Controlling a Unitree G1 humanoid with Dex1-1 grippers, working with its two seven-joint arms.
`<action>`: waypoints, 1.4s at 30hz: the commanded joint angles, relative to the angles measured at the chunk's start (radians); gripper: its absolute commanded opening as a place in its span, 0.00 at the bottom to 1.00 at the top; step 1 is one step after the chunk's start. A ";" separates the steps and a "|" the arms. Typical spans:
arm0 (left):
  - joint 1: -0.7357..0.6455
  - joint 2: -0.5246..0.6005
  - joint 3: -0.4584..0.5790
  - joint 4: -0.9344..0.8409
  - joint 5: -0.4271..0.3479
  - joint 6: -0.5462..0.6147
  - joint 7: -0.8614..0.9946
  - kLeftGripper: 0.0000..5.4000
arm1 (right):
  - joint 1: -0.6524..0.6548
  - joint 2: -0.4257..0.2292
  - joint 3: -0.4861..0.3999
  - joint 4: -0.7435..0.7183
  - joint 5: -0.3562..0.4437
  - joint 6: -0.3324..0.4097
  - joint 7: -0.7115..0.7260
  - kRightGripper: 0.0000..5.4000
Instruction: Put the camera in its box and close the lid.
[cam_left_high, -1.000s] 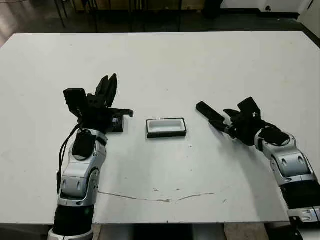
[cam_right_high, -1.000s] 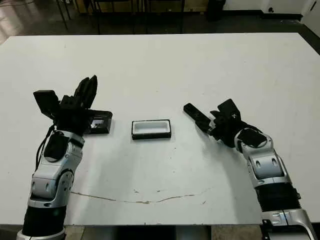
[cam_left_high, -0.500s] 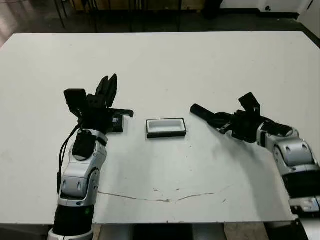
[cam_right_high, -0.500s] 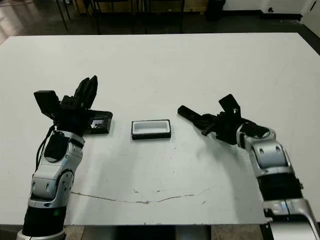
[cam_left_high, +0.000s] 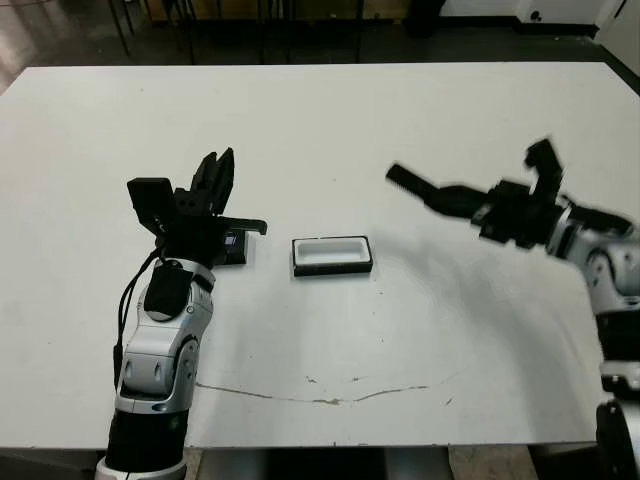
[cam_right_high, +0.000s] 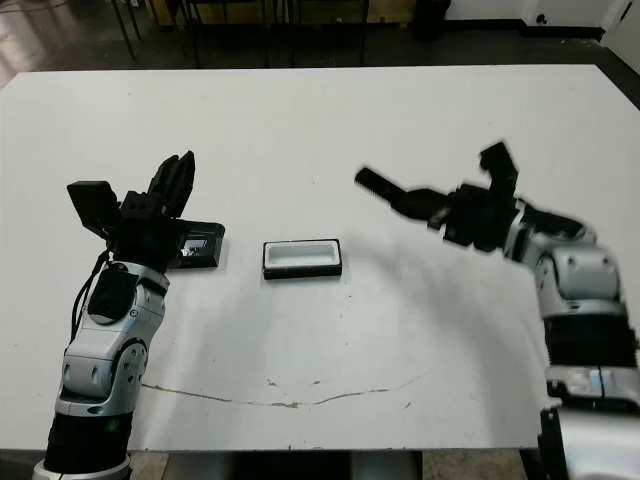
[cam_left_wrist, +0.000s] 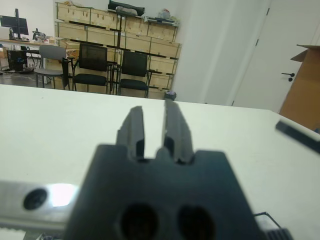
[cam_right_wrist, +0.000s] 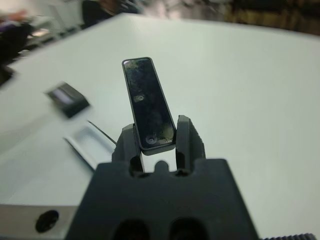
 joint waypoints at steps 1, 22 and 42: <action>0.020 0.007 0.003 0.007 0.002 0.013 -0.001 0.00 | -0.049 -0.012 0.040 0.026 -0.019 -0.025 0.037 0.00; 0.011 0.008 0.017 -0.002 0.001 0.023 0.009 0.00 | -0.201 0.022 0.436 0.038 -0.368 -0.215 0.150 0.00; 0.015 0.002 0.002 -0.003 0.014 0.024 0.015 0.00 | -0.173 0.060 0.467 0.106 -0.382 -0.197 0.244 0.00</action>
